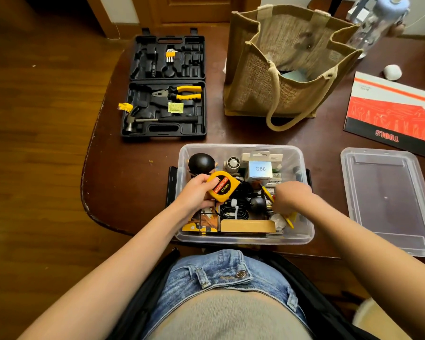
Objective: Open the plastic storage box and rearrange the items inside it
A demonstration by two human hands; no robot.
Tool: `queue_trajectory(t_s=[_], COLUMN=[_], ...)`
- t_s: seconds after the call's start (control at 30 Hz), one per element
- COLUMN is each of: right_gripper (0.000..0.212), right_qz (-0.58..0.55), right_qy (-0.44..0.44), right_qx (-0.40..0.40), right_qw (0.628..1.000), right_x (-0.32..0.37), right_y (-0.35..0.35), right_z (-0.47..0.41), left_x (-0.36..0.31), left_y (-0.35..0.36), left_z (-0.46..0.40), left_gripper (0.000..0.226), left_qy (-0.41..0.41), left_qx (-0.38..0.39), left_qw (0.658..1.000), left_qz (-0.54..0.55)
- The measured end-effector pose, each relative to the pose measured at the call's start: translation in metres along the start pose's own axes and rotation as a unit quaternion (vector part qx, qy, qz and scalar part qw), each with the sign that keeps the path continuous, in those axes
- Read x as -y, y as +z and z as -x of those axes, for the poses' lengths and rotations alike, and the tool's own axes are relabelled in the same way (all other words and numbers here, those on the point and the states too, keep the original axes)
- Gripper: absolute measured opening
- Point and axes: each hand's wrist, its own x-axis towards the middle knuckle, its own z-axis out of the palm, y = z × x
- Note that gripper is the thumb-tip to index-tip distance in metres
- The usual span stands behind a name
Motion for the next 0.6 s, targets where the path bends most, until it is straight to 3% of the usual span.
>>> queue_trajectory(t_s=[0.1, 0.27, 0.33, 0.5, 0.6], right_gripper=[0.035, 0.03, 0.032, 0.033, 0.03], right_qz=[-0.219, -0.475, -0.49, -0.436, -0.452], right_qy=[-0.057, -0.159, -0.163, -0.163, -0.175], right_qx=[0.025, 0.02, -0.002, -0.082, -0.074], right_qw=[0.974, 0.865, 0.857, 0.881, 0.871], right_x=[-0.017, 0.003, 0.021, 0.061, 0.068], right_y=[-0.018, -0.037, -0.04, -0.04, -0.042], right_z=[0.011, 0.035, 0.036, 0.035, 0.037], left_x=[0.0, 0.002, 0.002, -0.003, -0.006], left_y=[0.001, 0.014, 0.018, 0.022, 0.022], left_z=[-0.001, -0.005, -0.007, -0.009, -0.011], left_gripper=[0.018, 0.021, 0.025, 0.044, 0.062], left_qy=[-0.014, -0.034, -0.044, -0.058, -0.052], left_qx=[0.025, 0.01, 0.007, 0.035, 0.025], left_qw=[0.998, 0.998, 0.998, 0.988, 0.984], left_qz=[0.048, 0.048, 0.046, 0.137, 0.167])
